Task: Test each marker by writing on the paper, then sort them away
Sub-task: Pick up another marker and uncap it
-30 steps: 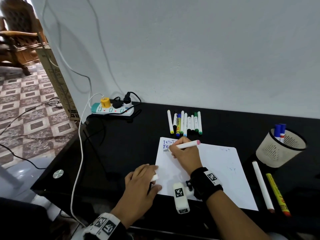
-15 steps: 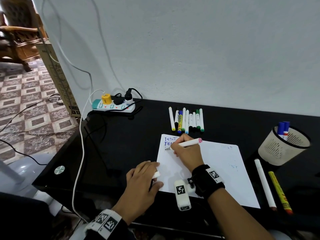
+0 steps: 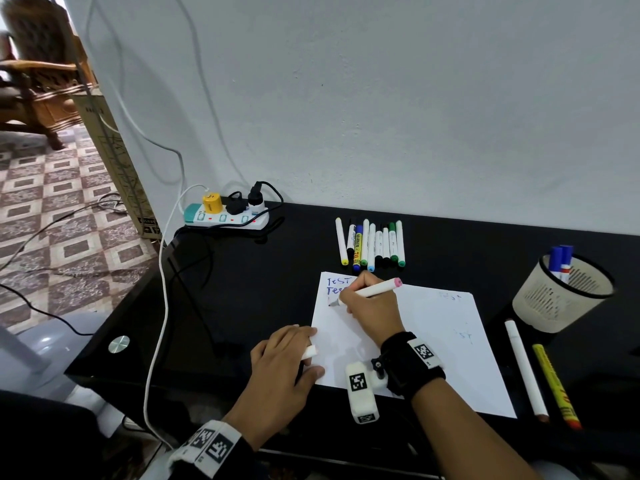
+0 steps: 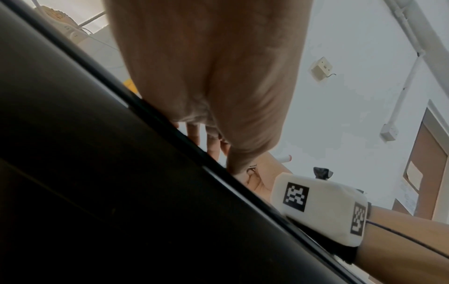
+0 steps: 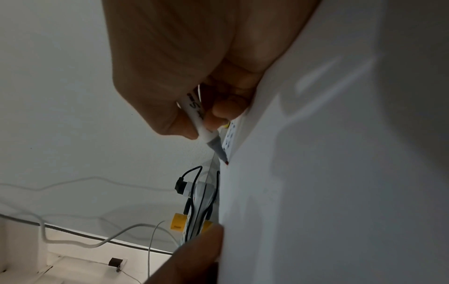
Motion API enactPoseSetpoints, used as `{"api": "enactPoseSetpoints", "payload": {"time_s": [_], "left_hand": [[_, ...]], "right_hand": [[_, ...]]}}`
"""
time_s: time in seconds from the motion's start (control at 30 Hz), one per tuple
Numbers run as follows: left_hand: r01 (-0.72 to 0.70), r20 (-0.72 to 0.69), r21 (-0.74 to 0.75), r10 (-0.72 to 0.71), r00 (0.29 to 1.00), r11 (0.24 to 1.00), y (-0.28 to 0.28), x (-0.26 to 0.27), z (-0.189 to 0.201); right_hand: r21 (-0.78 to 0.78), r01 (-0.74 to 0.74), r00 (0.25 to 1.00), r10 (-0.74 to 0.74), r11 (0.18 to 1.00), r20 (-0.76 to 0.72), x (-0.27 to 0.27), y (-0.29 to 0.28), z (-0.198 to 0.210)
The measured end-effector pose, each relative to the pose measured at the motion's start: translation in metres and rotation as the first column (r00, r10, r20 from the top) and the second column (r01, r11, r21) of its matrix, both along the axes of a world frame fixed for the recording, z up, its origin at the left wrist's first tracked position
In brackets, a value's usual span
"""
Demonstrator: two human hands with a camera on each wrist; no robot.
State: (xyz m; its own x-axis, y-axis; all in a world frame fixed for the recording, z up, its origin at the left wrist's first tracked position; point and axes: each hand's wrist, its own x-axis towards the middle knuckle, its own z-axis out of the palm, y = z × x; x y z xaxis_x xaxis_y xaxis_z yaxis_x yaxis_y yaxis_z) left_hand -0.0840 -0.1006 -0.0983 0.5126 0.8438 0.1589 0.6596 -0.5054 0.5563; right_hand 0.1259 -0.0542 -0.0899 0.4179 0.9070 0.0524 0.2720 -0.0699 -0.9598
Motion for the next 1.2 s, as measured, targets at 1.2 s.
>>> {"api": "enactPoseSetpoints", "payload": {"time_s": [1.2], "left_hand": [[0.215, 0.195, 0.012, -0.213, 0.958, 0.977, -0.081, 0.012, 0.117]], "right_hand": [[0.227, -0.204, 0.956, 0.244, 0.952, -0.161, 0.005, -0.175, 0.147]]}}
